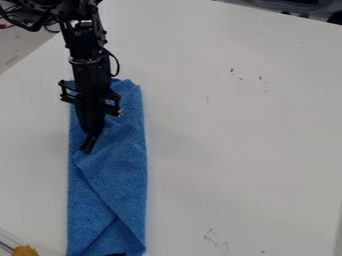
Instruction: Unfold the cloth from center to right
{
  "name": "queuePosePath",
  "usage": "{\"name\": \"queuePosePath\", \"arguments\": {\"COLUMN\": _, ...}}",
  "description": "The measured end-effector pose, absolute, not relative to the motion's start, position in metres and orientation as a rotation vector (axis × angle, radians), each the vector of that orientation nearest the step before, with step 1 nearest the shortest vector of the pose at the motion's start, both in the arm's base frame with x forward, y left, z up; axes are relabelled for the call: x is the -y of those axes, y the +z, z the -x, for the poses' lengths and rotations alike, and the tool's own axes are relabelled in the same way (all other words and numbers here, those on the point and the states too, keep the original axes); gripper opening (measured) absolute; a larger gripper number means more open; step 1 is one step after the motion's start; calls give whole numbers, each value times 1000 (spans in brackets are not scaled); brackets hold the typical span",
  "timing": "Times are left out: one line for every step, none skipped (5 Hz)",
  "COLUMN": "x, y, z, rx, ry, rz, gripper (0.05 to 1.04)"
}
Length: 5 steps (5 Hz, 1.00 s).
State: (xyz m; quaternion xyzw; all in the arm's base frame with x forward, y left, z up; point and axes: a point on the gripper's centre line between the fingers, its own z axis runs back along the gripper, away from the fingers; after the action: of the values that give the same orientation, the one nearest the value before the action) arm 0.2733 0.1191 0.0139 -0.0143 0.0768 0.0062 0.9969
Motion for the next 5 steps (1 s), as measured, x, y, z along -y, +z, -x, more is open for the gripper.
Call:
{"name": "queuePosePath", "arguments": {"x": -120, "y": 32, "z": -277, "rx": -116, "ry": 1, "rz": -12, "gripper": 53}}
{"name": "queuePosePath", "arguments": {"x": -110, "y": 51, "z": -282, "rx": -90, "ry": -37, "rz": -55, "gripper": 53}}
{"name": "queuePosePath", "arguments": {"x": -92, "y": 73, "z": -288, "rx": -47, "ry": -74, "rz": -84, "gripper": 52}}
{"name": "queuePosePath", "arguments": {"x": -72, "y": 73, "z": -293, "rx": -19, "ry": -118, "rz": -47, "gripper": 67}}
{"name": "queuePosePath", "arguments": {"x": -74, "y": 61, "z": -289, "rx": 20, "ry": -105, "rz": 7, "gripper": 207}}
